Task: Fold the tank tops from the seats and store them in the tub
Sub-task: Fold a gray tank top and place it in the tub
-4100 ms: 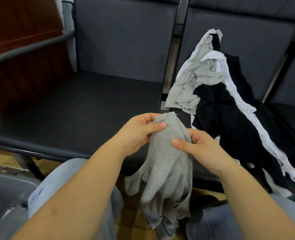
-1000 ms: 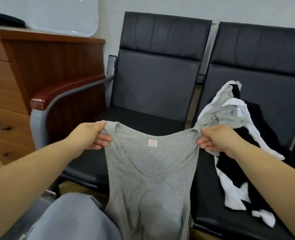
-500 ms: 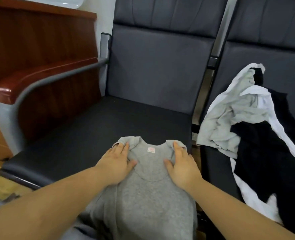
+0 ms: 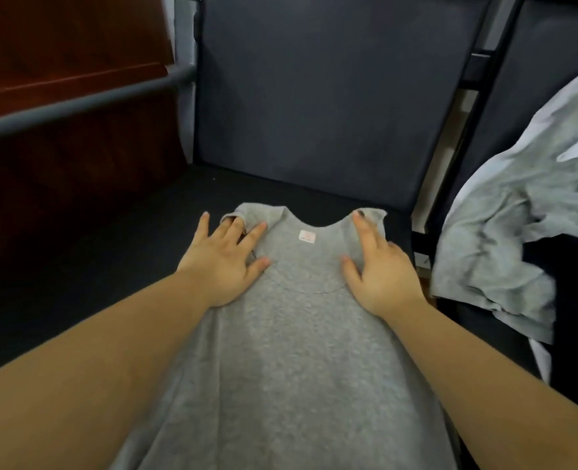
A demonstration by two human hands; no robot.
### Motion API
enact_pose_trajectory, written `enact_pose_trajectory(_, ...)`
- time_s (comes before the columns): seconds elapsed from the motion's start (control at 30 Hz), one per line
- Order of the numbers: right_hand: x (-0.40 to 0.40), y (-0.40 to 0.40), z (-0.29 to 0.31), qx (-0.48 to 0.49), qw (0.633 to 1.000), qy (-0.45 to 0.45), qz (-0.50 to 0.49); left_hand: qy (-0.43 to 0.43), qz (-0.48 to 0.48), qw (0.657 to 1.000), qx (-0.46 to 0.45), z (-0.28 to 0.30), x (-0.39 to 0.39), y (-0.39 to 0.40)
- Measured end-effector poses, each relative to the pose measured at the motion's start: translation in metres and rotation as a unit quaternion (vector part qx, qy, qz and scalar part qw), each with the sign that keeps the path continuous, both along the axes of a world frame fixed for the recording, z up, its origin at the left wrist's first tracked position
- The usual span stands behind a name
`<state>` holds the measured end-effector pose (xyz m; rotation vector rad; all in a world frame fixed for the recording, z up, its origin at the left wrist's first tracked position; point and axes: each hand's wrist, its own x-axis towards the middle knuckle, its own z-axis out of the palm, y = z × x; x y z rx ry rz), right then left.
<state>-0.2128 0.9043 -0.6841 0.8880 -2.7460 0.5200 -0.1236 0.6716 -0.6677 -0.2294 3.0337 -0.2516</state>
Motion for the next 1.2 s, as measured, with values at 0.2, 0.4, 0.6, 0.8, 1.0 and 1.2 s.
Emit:
enact_pose_trajectory(0.2,-0.018,-0.011,-0.006,-0.004,0.983,0.178,-0.04,0.088,0.007,0.996,-0.02,-0.005,-0.012,-0.001)
enact_pose_trajectory(0.4,-0.008,-0.007,0.021,0.091,0.99,-0.108,-0.028,0.048,0.075,0.991,0.095,0.01,0.009,0.012)
enact_pose_trajectory(0.6,0.023,0.029,0.043,0.06,0.971,-0.23,-0.005,-0.078,0.051,0.989,0.113,0.034,0.054,0.017)
enact_pose_trajectory(0.8,0.065,0.065,0.026,0.074,0.971,-0.225,-0.018,-0.016,0.13,0.987,0.094,0.024,0.116,0.035)
enact_pose_trajectory(1.0,0.092,0.075,0.017,-0.105,0.933,-0.311,-0.146,0.087,0.227,0.965,0.096,0.019,0.152,0.032)
enact_pose_trajectory(1.2,0.098,0.081,0.023,-0.114,0.931,-0.307,-0.159,0.071,0.321,0.936,0.127,0.021,0.163,0.018)
